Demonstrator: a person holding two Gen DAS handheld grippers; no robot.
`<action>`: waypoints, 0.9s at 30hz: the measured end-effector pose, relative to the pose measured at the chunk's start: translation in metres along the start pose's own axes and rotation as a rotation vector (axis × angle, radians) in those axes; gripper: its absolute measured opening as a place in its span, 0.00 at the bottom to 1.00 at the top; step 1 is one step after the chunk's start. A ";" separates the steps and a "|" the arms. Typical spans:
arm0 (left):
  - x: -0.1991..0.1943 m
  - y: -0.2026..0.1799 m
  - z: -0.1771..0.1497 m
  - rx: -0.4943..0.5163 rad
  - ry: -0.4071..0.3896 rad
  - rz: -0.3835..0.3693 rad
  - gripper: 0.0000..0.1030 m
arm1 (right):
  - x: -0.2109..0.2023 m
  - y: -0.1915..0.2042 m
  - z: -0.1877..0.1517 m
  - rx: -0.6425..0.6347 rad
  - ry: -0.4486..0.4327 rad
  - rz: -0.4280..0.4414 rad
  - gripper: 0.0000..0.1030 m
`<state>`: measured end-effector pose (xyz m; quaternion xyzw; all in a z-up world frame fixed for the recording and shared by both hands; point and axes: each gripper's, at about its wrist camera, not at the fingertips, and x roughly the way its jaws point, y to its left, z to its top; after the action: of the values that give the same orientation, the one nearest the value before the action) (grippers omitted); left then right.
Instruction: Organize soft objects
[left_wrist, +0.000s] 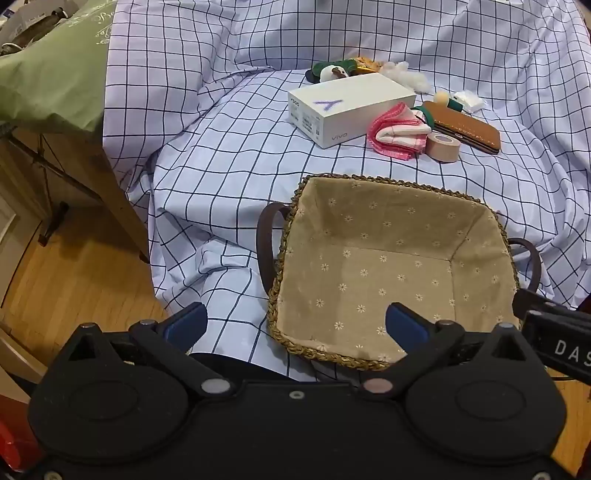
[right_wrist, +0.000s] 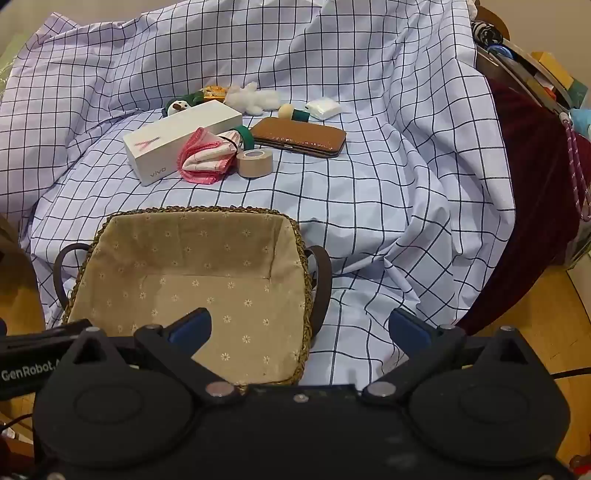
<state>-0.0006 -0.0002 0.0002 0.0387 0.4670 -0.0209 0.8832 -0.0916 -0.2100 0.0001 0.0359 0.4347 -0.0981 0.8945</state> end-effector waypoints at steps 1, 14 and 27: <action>0.000 0.000 0.000 0.003 -0.001 -0.001 0.97 | 0.000 0.000 0.000 -0.001 0.002 -0.001 1.00; -0.001 -0.002 0.002 0.001 0.005 -0.005 0.97 | 0.001 0.000 0.000 0.001 0.001 -0.003 1.00; 0.000 -0.002 0.002 0.001 0.004 -0.004 0.97 | -0.001 0.000 0.001 0.001 -0.001 0.000 1.00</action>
<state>0.0008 -0.0023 0.0016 0.0382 0.4689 -0.0229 0.8821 -0.0914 -0.2096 0.0016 0.0363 0.4343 -0.0983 0.8947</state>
